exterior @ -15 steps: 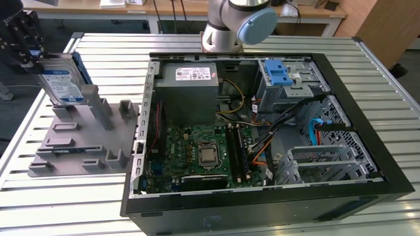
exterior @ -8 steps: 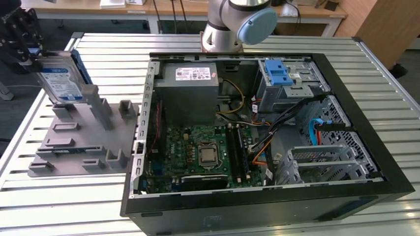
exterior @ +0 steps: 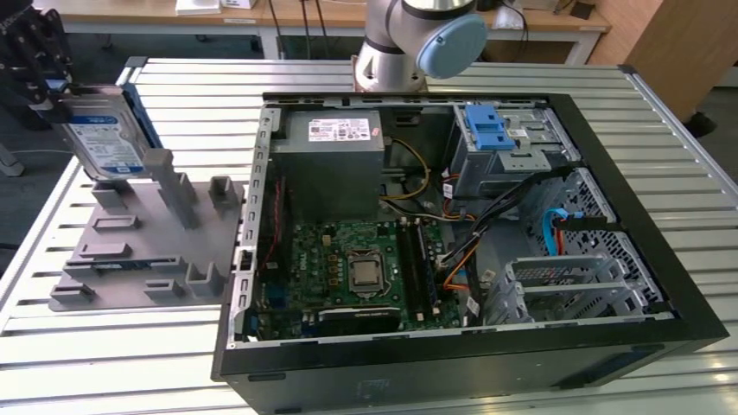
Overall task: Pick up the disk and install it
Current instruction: 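Pick up the disk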
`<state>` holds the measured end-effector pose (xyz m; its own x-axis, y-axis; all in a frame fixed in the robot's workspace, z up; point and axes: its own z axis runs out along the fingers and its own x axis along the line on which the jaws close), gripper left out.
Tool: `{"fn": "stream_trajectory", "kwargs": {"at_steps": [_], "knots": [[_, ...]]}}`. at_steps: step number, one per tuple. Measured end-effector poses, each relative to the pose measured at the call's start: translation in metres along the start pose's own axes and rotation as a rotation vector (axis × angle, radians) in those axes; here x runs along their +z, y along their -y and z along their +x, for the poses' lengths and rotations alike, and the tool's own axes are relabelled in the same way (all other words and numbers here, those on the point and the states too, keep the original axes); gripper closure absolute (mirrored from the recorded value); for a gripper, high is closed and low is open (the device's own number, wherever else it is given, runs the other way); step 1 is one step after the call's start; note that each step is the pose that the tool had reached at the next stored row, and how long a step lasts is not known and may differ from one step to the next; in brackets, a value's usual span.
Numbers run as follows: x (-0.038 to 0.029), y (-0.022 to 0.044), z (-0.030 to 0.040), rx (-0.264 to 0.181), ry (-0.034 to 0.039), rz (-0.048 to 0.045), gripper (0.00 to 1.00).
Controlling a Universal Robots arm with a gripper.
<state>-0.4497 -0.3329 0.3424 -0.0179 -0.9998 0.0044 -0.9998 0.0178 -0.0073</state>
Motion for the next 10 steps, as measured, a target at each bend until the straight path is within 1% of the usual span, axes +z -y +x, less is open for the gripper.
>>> {"fn": "stream_trajectory", "kwargs": {"at_steps": [10], "knots": [[-0.0078, 0.0000, 0.0000, 0.000, 0.0005, 0.0002, 0.64]]}}
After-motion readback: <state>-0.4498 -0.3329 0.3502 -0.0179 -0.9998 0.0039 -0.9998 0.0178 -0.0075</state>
